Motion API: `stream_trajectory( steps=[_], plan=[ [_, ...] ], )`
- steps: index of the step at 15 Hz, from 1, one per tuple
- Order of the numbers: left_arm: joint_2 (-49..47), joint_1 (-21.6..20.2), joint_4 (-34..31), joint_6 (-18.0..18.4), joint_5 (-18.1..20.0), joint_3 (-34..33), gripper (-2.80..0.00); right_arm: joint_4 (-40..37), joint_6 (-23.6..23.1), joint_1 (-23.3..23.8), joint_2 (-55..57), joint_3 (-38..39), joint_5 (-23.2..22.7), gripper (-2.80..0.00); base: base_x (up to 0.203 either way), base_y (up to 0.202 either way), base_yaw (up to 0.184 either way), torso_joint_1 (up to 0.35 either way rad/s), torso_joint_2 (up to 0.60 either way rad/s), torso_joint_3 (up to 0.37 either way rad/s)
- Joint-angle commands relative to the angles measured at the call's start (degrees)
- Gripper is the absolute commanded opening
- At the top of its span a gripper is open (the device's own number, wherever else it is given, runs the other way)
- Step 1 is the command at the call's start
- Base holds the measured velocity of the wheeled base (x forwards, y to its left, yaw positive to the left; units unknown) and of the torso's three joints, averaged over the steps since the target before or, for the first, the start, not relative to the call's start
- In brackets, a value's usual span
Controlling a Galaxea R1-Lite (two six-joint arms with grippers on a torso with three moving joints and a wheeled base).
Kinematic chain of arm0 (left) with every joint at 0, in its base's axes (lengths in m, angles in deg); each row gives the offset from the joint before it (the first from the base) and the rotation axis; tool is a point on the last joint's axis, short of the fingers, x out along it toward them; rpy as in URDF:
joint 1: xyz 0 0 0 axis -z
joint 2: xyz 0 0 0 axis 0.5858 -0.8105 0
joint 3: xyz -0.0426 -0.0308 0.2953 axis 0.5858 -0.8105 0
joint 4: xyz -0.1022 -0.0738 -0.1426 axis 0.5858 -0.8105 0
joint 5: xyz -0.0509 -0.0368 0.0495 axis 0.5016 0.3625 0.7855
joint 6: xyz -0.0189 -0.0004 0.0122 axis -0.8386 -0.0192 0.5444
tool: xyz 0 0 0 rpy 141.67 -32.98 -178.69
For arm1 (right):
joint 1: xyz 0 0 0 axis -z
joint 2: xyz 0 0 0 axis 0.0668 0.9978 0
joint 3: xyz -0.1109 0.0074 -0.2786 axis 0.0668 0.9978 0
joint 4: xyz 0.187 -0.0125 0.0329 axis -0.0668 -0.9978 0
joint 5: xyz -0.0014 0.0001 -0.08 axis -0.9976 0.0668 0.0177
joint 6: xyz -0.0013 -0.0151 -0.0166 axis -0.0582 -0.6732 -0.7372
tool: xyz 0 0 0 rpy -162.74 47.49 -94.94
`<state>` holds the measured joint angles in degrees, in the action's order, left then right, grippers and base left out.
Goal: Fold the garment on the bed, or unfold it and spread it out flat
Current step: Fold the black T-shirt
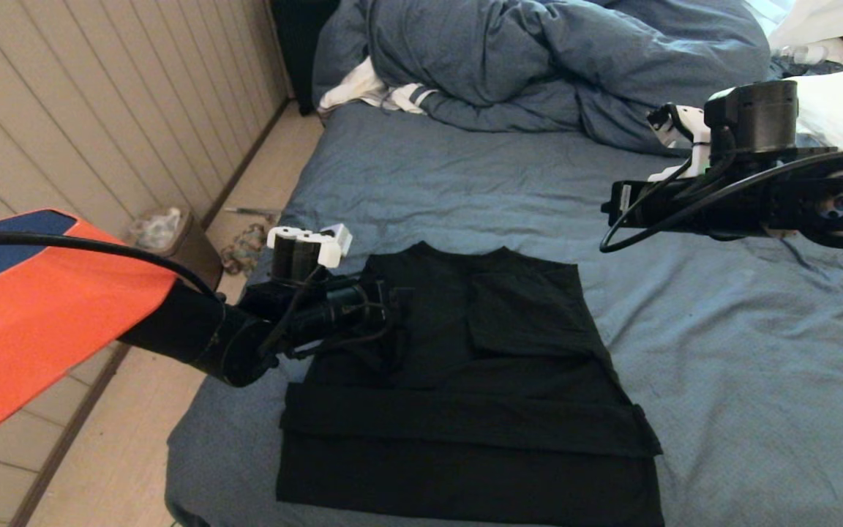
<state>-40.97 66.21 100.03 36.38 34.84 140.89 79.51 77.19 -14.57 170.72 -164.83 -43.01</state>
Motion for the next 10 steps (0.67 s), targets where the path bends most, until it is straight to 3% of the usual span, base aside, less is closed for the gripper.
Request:
stream_trajectory(
  steps=[1,6,7,10],
  plan=[
    [-3.94,-0.32,-0.5,-0.04,0.01,3.17,0.0,0.03,0.03,0.02,0.01,-0.05,-0.02,-2.8,0.0,0.0,0.0,0.0,0.0,0.0],
    [-7.44,-0.65,-1.39,0.16,0.07,6.03,0.0,0.03,0.03,0.11,0.45,-0.23,-0.02,-2.8,0.0,0.0,0.0,0.0,0.0,0.0],
    [-7.72,-0.65,-1.41,0.08,0.07,6.49,-2.8,0.03,0.03,0.12,0.53,-0.23,-0.02,-2.8,0.0,0.0,0.0,0.0,0.0,0.0],
    [-7.72,-0.65,-1.48,0.08,0.07,6.75,-2.8,0.03,-0.05,0.17,0.53,-0.23,-0.02,-2.8,0.0,0.0,0.0,0.0,0.0,0.0]
  ],
)
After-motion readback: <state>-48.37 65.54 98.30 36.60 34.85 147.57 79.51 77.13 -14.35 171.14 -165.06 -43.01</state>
